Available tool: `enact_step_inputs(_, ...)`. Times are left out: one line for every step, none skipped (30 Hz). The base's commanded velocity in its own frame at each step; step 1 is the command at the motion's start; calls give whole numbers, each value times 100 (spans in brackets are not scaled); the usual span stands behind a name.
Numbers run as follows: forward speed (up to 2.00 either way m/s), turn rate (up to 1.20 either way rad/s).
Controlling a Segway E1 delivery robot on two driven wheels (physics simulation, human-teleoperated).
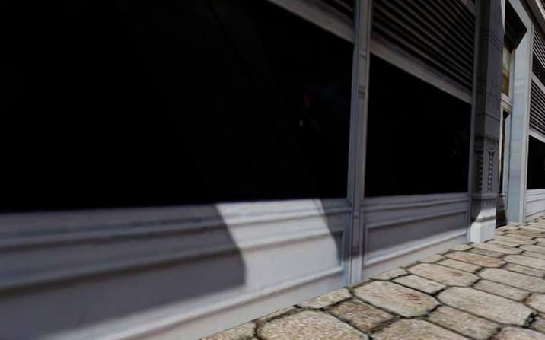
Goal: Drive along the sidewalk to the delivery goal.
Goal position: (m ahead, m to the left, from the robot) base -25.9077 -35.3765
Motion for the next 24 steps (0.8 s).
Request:
enact_step_inputs(0, 0)
enact_step_inputs(0, 0)
enact_step_inputs(0, 0)
enact_step_inputs(0, 0)
enact_step_inputs(0, 0)
enact_step_inputs(0, 0)
enact_step_inputs(0, 0)
enact_step_inputs(0, 0)
enact_step_inputs(0, 0)
enact_step_inputs(26, 0)
enact_step_inputs(65, -17)
enact_step_inputs(65, -17)
enact_step_inputs(92, -25)
enact_step_inputs(119, -35)
enact_step_inputs(133, -48)
enact_step_inputs(139, -53)
enact_step_inputs(139, -53)
enact_step_inputs(140, -54)
enact_step_inputs(140, -55)
enact_step_inputs(140, -58)
enact_step_inputs(140, -60)
enact_step_inputs(140, -60)
enact_step_inputs(140, -72)
enact_step_inputs(140, -81)
